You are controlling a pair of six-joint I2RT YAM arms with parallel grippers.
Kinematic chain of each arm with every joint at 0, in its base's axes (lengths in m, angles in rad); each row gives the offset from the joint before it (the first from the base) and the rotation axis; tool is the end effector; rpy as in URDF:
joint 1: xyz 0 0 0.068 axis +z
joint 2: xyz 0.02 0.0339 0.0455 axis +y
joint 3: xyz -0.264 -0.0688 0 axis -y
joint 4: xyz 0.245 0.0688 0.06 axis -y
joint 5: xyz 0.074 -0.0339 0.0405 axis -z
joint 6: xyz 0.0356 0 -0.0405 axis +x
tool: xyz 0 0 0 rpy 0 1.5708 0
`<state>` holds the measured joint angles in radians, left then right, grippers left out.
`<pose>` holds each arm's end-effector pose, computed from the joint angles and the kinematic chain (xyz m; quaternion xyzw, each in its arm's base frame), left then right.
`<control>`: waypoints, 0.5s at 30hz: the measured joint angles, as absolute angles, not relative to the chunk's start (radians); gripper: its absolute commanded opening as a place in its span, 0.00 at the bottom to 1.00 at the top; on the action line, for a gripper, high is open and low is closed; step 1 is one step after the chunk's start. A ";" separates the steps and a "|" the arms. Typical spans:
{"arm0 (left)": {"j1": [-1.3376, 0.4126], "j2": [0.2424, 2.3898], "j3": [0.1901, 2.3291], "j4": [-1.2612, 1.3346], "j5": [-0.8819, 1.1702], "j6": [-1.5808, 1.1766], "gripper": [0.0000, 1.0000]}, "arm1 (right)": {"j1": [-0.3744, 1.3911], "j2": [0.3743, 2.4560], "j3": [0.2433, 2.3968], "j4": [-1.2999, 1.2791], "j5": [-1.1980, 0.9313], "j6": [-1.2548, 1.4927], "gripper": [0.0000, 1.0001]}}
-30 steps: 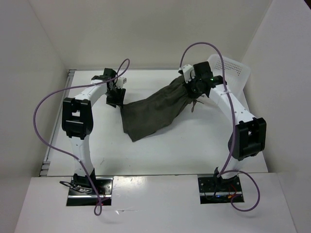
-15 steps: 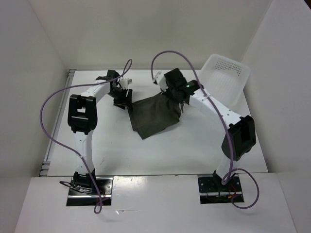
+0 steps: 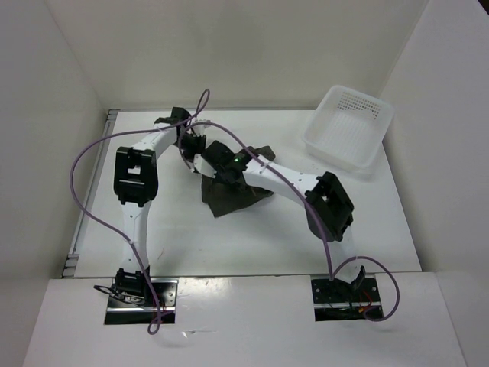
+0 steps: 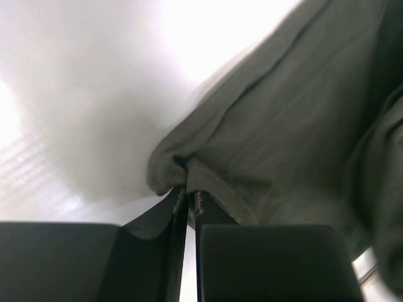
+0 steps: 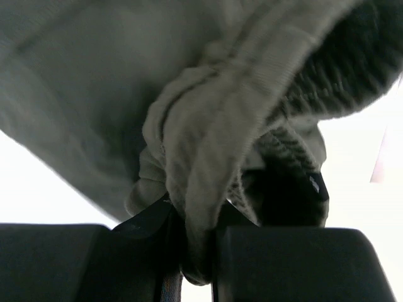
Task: Fold and stack the shorts
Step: Fold the shorts
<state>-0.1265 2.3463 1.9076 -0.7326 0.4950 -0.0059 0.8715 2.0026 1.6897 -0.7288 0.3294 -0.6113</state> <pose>0.4870 -0.0790 0.1552 0.1058 0.9456 -0.2523 0.1761 0.2897 0.3266 0.2420 -0.6114 0.7312 -0.1235 0.2763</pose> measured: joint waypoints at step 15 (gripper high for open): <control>-0.126 2.403 2.006 -0.744 0.495 -0.007 0.32 | 0.979 2.136 1.923 -0.740 0.270 -0.566 0.68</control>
